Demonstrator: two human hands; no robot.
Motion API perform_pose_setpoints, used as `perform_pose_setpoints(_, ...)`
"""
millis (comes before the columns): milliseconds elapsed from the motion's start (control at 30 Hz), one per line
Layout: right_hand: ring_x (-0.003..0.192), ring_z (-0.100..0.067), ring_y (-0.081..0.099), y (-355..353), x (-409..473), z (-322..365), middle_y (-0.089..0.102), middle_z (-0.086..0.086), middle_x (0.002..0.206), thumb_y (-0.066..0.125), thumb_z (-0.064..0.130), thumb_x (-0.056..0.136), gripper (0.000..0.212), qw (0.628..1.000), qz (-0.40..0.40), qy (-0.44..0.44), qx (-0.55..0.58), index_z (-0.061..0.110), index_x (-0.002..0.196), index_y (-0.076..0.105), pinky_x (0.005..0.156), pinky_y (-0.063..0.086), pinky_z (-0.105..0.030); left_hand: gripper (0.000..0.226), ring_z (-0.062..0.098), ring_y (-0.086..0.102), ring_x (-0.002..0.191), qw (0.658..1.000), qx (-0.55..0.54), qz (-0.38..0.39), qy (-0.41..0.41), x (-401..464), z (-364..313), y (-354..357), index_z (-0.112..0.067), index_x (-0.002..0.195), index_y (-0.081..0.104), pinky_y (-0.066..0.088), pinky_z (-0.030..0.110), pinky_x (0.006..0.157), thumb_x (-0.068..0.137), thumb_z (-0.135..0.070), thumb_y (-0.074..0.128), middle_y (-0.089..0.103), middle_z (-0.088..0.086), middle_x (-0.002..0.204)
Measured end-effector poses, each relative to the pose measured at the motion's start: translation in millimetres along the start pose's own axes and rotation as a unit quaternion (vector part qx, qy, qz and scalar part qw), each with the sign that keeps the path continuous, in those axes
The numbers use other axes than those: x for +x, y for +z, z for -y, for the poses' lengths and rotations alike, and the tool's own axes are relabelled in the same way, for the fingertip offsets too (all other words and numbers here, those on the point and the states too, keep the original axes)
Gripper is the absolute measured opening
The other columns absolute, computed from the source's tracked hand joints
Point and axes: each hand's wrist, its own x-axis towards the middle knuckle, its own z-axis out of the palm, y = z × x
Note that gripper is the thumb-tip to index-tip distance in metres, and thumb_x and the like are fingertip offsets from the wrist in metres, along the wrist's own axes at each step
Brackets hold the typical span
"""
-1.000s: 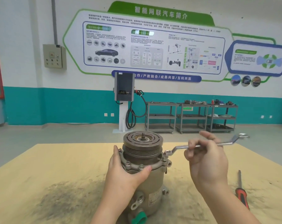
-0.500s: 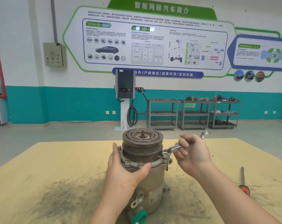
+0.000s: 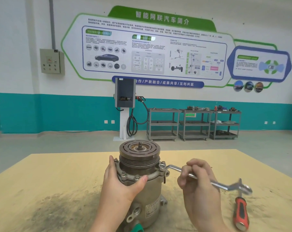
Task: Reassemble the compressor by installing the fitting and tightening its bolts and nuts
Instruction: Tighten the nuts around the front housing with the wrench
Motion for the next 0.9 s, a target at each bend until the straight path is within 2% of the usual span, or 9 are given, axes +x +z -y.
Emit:
perform_pose_setpoints(133, 0.062, -0.011, 0.064, 12.0, -32.6, -6.8, 0.069, -0.002, 0.074, 0.062, 0.021, 0.081, 0.012, 0.963, 0.092, -0.151, -0.202, 0.031, 0.084, 0.067, 0.058, 0.050, -0.017, 0.138, 0.008, 0.037, 0.135, 0.999, -0.037, 0.008, 0.000, -4.8, -2.7, 0.0, -0.031, 0.156, 0.002, 0.033, 0.038, 0.114, 0.051, -0.058, 0.087, 0.033, -0.010, 0.151)
perform_pose_setpoints(200, 0.069, -0.007, 0.066, 20.8, -36.1, -10.7, 0.070, 0.011, 0.079, 0.069, 0.023, 0.079, 0.017, 0.927, 0.144, -0.186, -0.293, 0.036, 0.089, 0.065, 0.064, 0.051, -0.017, 0.145, 0.013, 0.041, 0.135, 0.998, -0.060, 0.022, -0.011, -5.8, -5.0, -0.3, -0.035, 0.155, 0.003, 0.035, 0.043, 0.114, 0.040, -0.063, 0.085, 0.036, -0.008, 0.150)
perform_pose_setpoints(333, 0.082, -0.007, 0.064, 37.8, -28.0, -7.8, 0.067, 0.012, 0.089, 0.063, 0.016, 0.084, 0.007, 0.816, 0.236, -0.324, -0.417, 0.018, 0.088, 0.068, 0.071, 0.055, -0.030, 0.121, 0.015, 0.035, 0.139, 0.998, -0.058, 0.022, 0.012, -6.9, 0.2, -3.0, -0.036, 0.150, 0.017, 0.028, 0.031, 0.110, 0.056, -0.024, 0.092, 0.033, -0.001, 0.152)
perform_pose_setpoints(367, 0.084, -0.008, 0.063, 37.6, -24.7, -6.0, 0.067, 0.009, 0.091, 0.059, 0.015, 0.086, 0.010, 0.809, 0.238, -0.344, -0.412, 0.013, 0.089, 0.068, 0.073, 0.054, -0.028, 0.118, 0.010, 0.032, 0.139, 0.998, -0.048, 0.024, 0.024, -7.8, 2.3, -3.2, -0.035, 0.150, 0.018, 0.028, 0.031, 0.110, 0.057, -0.030, 0.091, 0.033, -0.005, 0.151)
perform_pose_setpoints(467, 0.077, -0.005, 0.062, 33.9, -18.0, 7.4, 0.064, 0.012, 0.088, 0.051, 0.023, 0.094, 0.010, 0.878, 0.196, -0.289, -0.327, 0.025, 0.099, 0.060, 0.070, 0.050, -0.020, 0.137, 0.004, 0.040, 0.134, 0.997, -0.079, 0.026, 0.006, -7.6, 6.0, -3.0, -0.036, 0.153, 0.015, 0.036, 0.034, 0.111, 0.038, -0.065, 0.084, 0.036, -0.017, 0.146)
perform_pose_setpoints(533, 0.064, -0.012, 0.059, 29.7, -11.4, 16.3, 0.065, 0.000, 0.080, 0.045, 0.017, 0.097, 0.014, 0.944, 0.126, -0.211, -0.219, 0.028, 0.100, 0.053, 0.062, 0.050, -0.023, 0.140, 0.003, 0.040, 0.132, 0.997, -0.079, 0.023, 0.006, -6.6, 3.9, -2.1, -0.036, 0.154, 0.013, 0.037, 0.029, 0.107, 0.036, -0.071, 0.079, 0.035, -0.022, 0.143)
perform_pose_setpoints(600, 0.053, -0.017, 0.051, 23.2, 1.5, 21.0, 0.062, -0.005, 0.066, 0.037, 0.001, 0.098, 0.024, 0.988, 0.043, -0.114, -0.090, 0.022, 0.100, 0.049, 0.055, 0.046, -0.024, 0.138, 0.004, 0.040, 0.132, 0.997, -0.077, 0.023, 0.010, -6.3, 2.0, -2.0, -0.035, 0.154, 0.014, 0.038, 0.033, 0.110, 0.037, -0.071, 0.078, 0.035, -0.022, 0.143)
perform_pose_setpoints(700, 0.044, -0.019, 0.041, 13.9, 22.4, 17.8, 0.054, -0.009, 0.058, 0.030, -0.006, 0.092, 0.027, 0.999, -0.014, 0.016, 0.046, 0.014, 0.100, 0.046, 0.048, 0.037, -0.028, 0.137, 0.006, 0.039, 0.134, 0.997, -0.071, 0.017, 0.021, -5.7, 0.2, -2.0, -0.033, 0.154, 0.015, 0.037, 0.042, 0.113, 0.040, -0.069, 0.080, 0.034, -0.019, 0.146)
perform_pose_setpoints(900, 0.038, -0.016, 0.033, 13.3, 43.9, 7.9, 0.045, -0.006, 0.053, 0.029, -0.001, 0.090, 0.021, 0.989, -0.029, 0.124, 0.081, 0.010, 0.096, 0.046, 0.038, 0.032, -0.025, 0.120, 0.013, 0.042, 0.134, 0.998, -0.056, 0.013, 0.022, -2.6, 3.3, -2.7, -0.030, 0.154, 0.017, 0.037, 0.045, 0.113, 0.058, -0.039, 0.088, 0.036, -0.012, 0.149)
